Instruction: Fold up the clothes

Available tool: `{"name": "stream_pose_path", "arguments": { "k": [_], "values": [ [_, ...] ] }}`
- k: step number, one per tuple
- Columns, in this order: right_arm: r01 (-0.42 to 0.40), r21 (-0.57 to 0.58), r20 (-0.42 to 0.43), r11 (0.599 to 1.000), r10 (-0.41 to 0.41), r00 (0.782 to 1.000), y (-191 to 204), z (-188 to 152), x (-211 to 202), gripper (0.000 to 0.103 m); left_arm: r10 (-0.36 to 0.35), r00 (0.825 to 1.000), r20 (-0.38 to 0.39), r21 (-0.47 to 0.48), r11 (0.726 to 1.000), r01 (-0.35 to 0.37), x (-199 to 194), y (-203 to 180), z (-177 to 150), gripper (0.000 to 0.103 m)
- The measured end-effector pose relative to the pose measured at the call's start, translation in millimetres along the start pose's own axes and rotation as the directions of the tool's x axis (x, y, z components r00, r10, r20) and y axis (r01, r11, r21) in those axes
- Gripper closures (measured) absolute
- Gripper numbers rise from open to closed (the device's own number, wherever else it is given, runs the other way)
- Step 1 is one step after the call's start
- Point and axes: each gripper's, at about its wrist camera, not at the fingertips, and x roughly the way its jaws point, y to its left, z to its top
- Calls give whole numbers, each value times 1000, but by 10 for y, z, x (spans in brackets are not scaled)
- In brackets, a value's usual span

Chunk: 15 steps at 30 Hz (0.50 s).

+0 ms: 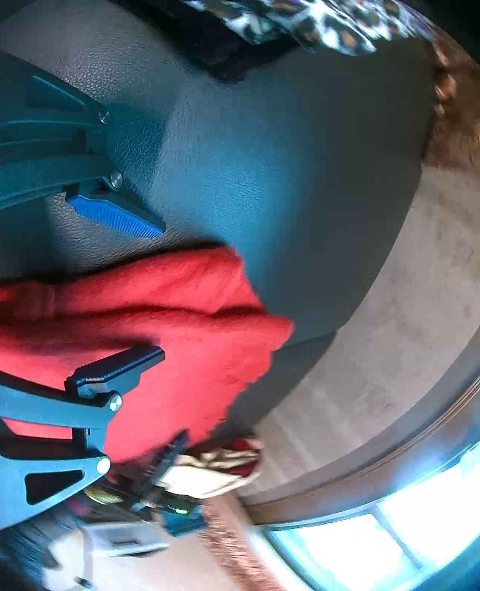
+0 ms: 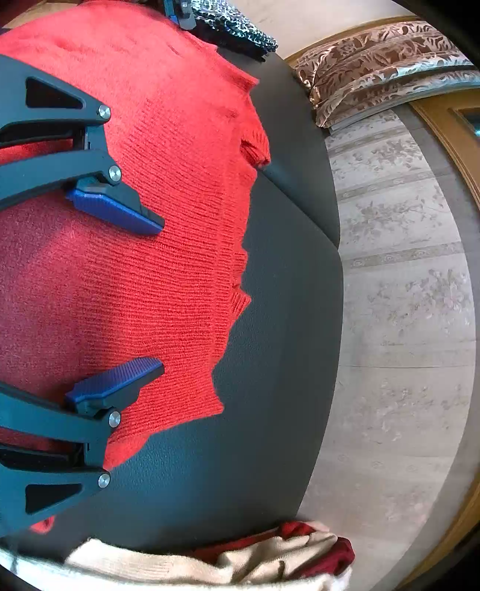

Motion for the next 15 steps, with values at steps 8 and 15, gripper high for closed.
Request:
{"name": "stream_pose_path", "arguments": {
  "k": [8, 15],
  "values": [
    [-14, 8, 8, 1000, 13, 1000, -6, -31, -32, 30, -73, 996, -43, -43, 997, 71, 196, -60, 33, 68],
    [-61, 17, 3, 998, 61, 998, -17, -45, -69, 21, 10, 1000, -15, -126, 992, -12, 260, -74, 100, 83]
  ]
}}
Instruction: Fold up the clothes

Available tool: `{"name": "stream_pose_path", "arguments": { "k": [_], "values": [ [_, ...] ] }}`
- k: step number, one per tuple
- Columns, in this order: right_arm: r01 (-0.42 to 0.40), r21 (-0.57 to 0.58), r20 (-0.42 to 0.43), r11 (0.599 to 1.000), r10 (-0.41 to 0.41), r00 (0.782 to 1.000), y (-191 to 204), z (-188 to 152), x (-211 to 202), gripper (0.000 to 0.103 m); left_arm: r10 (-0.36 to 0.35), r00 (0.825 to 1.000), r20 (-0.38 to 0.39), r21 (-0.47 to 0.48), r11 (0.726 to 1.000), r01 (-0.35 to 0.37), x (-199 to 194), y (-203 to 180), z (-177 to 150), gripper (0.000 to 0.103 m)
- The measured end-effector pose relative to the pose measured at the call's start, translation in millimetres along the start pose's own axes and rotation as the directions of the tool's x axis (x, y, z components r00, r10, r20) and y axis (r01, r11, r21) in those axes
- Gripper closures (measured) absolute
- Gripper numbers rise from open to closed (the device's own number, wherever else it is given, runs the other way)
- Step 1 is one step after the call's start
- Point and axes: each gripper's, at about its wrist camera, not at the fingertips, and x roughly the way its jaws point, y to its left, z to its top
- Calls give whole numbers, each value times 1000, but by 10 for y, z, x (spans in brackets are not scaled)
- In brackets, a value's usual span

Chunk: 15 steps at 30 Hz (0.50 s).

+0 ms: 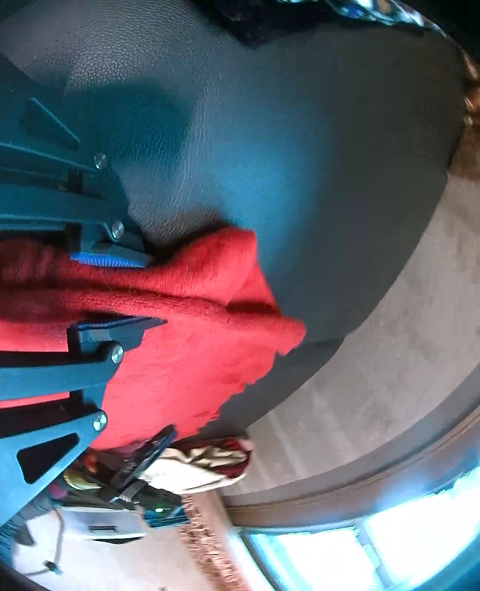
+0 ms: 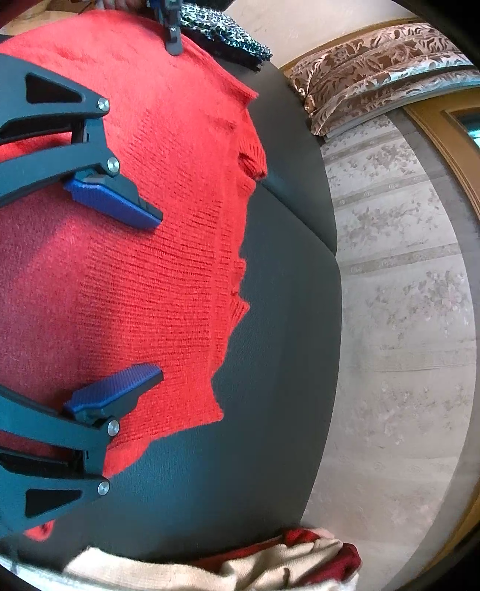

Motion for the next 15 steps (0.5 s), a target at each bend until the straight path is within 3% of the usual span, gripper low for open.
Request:
{"name": "stream_pose_path", "arguments": {
  "k": [3, 7, 12, 15],
  "values": [
    [-80, 10, -17, 997, 80, 997, -18, -7, -84, 20, 38, 999, 9, -9, 999, -38, -11, -33, 68, 86],
    [-224, -77, -56, 972, 220, 974, 58, -90, -497, 31, 65, 998, 27, -10, 998, -65, -112, -83, 221, 87],
    [-254, -293, -173, 922, 210, 962, 217, -321, -855, 39, 106, 993, 58, -1, 994, -106, -339, -137, 453, 88],
    [-259, -360, -217, 896, 190, 958, 208, -408, -924, 42, 130, 989, 73, 11, 991, -131, -438, -212, 573, 88]
  ]
}}
